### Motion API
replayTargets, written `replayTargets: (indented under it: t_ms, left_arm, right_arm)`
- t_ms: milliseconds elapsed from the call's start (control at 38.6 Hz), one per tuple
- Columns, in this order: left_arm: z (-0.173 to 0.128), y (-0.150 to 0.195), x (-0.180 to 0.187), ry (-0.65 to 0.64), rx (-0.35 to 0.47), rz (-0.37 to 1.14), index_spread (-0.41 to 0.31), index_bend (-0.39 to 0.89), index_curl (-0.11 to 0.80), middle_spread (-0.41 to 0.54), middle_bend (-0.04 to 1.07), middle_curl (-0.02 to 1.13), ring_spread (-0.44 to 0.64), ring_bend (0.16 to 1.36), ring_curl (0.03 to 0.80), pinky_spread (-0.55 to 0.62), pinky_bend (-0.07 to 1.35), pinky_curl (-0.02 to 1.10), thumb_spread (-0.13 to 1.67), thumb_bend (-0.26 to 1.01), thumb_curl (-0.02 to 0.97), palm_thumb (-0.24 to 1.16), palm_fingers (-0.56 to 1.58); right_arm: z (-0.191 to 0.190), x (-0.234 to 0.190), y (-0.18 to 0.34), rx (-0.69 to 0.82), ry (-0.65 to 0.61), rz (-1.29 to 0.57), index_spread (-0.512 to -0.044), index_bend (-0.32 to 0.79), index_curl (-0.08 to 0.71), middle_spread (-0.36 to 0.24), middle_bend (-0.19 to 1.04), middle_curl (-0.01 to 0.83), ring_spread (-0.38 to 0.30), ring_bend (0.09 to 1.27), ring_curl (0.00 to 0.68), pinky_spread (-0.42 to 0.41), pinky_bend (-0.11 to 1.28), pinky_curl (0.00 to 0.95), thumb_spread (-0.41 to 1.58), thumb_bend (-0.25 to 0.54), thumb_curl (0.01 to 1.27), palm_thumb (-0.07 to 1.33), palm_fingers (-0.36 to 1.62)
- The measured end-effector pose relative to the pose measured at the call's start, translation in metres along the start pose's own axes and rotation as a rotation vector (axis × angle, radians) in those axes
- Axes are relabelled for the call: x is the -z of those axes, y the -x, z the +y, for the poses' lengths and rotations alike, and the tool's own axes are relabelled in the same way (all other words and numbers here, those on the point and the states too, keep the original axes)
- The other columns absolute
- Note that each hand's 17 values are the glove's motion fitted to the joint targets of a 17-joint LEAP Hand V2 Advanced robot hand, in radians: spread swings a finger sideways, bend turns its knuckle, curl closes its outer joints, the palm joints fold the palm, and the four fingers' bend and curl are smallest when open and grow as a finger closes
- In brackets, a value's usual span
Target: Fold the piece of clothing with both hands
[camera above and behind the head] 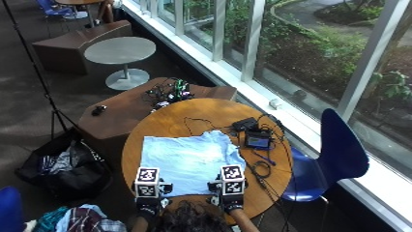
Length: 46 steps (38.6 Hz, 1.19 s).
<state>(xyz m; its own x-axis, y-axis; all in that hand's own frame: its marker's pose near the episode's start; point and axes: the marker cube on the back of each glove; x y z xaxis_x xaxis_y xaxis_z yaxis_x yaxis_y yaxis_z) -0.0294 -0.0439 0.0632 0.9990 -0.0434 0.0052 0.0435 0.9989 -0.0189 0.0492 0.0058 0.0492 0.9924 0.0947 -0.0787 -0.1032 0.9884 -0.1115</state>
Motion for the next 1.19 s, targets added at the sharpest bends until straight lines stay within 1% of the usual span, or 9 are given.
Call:
replayTargets:
  t_ms: [181,259,337,414,570,777,933,1036,1192]
  left_arm:
    - [-0.020,0.000,-0.031,0.030,-0.006,0.008,-0.055,0.11,0.155,0.067,0.25,0.33,0.19,0.68,0.286,0.32,0.63,0.28,1.06,-0.01,0.251,0.20,0.21]
    - [-0.026,-0.001,-0.038,-0.004,-0.021,0.039,-0.054,0.13,0.167,0.059,0.25,0.34,0.18,0.68,0.285,0.30,0.63,0.29,1.07,-0.01,0.255,0.21,0.25]
    - [-0.032,0.002,-0.038,-0.147,-0.013,0.045,-0.082,0.25,0.220,0.012,0.25,0.34,0.14,0.63,0.268,0.26,0.60,0.28,1.10,-0.01,0.257,0.22,0.39]
    - [-0.037,0.003,-0.033,-0.338,0.002,0.037,-0.137,0.35,0.272,-0.085,0.28,0.34,0.02,0.59,0.255,0.16,0.56,0.27,1.14,0.04,0.278,0.32,0.67]
    - [-0.023,0.002,-0.012,-0.550,-0.054,-0.002,-0.234,0.39,0.325,-0.215,0.31,0.36,-0.19,0.56,0.262,-0.04,0.52,0.28,1.14,0.10,0.321,0.51,1.07]
    - [0.023,0.029,0.025,-0.382,-0.143,0.129,-0.306,0.30,0.358,-0.315,0.37,0.43,-0.34,0.68,0.357,-0.21,0.45,0.32,1.05,0.11,0.375,0.67,1.25]
    - [0.044,0.038,0.075,-0.283,-0.198,0.113,-0.321,0.26,0.379,-0.338,0.36,0.44,-0.38,0.70,0.384,-0.25,0.40,0.34,1.00,0.09,0.399,0.75,1.24]
    - [0.021,0.039,0.098,-0.216,-0.217,0.010,-0.324,0.23,0.387,-0.347,0.36,0.45,-0.39,0.72,0.398,-0.26,0.38,0.35,0.98,0.07,0.408,0.77,1.25]
    - [-0.062,0.040,0.114,-0.147,-0.138,-0.076,-0.325,0.17,0.391,-0.360,0.36,0.45,-0.42,0.76,0.417,-0.30,0.38,0.36,0.97,0.03,0.416,0.78,1.29]
  right_arm:
    - [-0.019,-0.027,-0.018,-0.048,0.029,0.008,-0.364,0.11,0.220,-0.026,0.19,0.277,0.144,0.28,0.208,0.259,0.45,0.319,1.13,0.031,0.28,0.40,0.16]
    - [-0.027,-0.032,-0.023,-0.055,-0.011,-0.021,-0.363,0.12,0.218,-0.041,0.19,0.283,0.089,0.32,0.223,0.240,0.46,0.323,1.14,0.029,0.29,0.43,0.21]
    - [-0.032,-0.030,-0.026,-0.052,-0.085,-0.034,-0.374,0.16,0.228,-0.085,0.21,0.295,-0.014,0.38,0.232,0.156,0.46,0.318,1.16,0.046,0.31,0.49,0.42]
    - [-0.036,-0.029,-0.028,-0.031,-0.163,-0.009,-0.370,0.23,0.266,-0.126,0.23,0.308,-0.088,0.42,0.243,0.087,0.41,0.298,1.17,0.070,0.32,0.56,0.64]
    - [-0.032,-0.023,-0.029,0.066,-0.320,0.095,-0.349,0.34,0.338,-0.183,0.21,0.329,-0.184,0.41,0.276,-0.014,0.32,0.296,1.21,0.150,0.36,0.75,0.90]
    - [0.015,0.020,-0.036,0.195,-0.185,-0.063,-0.320,0.20,0.363,-0.240,0.31,0.387,-0.278,0.56,0.354,-0.101,0.21,0.301,1.24,0.202,0.38,0.90,1.20]
    - [0.022,0.068,-0.044,0.283,-0.049,-0.180,-0.309,0.13,0.356,-0.256,0.35,0.420,-0.282,0.67,0.404,-0.152,0.23,0.322,1.26,0.217,0.38,0.95,1.28]
    - [-0.011,0.098,-0.048,0.283,-0.033,-0.200,-0.309,0.12,0.348,-0.259,0.35,0.429,-0.276,0.71,0.425,-0.186,0.28,0.343,1.27,0.213,0.37,0.97,1.29]
    - [-0.094,0.124,-0.042,0.204,-0.070,-0.218,-0.308,0.09,0.322,-0.262,0.35,0.439,-0.266,0.76,0.447,-0.280,0.42,0.380,1.27,0.201,0.36,0.99,1.30]
